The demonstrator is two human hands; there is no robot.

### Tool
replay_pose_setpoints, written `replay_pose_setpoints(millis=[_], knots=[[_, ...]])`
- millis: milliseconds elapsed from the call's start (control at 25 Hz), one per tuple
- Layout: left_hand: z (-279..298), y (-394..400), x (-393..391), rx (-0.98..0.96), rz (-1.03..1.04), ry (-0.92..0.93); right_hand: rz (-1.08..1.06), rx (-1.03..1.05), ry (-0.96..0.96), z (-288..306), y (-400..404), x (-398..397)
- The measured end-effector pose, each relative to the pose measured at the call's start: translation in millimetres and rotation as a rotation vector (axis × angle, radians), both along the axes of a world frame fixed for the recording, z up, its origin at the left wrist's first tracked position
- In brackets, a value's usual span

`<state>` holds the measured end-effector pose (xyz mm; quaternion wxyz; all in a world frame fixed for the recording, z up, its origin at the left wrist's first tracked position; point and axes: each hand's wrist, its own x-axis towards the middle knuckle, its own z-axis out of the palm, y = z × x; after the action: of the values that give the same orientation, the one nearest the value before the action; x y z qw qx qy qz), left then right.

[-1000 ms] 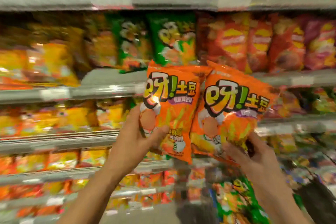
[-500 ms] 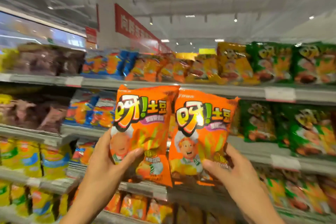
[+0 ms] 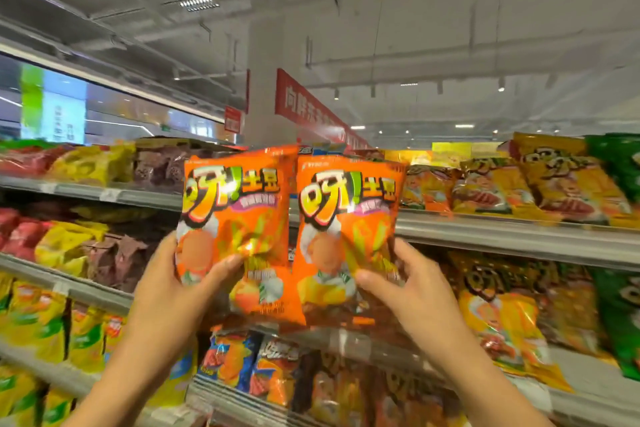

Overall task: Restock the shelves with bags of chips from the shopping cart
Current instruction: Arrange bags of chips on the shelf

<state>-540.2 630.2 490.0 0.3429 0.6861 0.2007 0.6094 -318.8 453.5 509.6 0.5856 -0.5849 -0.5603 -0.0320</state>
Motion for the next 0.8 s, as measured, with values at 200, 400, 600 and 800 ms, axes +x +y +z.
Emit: replay_pose_setpoints(millis=[200, 400, 600, 800], knots=[[109, 58, 93, 0.199, -0.019, -0.124, -0.16, 0.154, -0.077, 107, 47, 65], [172, 107, 191, 0.326, -0.11, -0.034, -0.319, 0.164, 0.038, 168, 67, 149], [167, 156, 261, 0.242, -0.228, 0.002, -0.476, 0.077, 0.096, 151, 81, 202], [138, 186, 312, 0.189, -0.329, 0.427, -0.472, -0.136, 0.205, 125, 84, 232]])
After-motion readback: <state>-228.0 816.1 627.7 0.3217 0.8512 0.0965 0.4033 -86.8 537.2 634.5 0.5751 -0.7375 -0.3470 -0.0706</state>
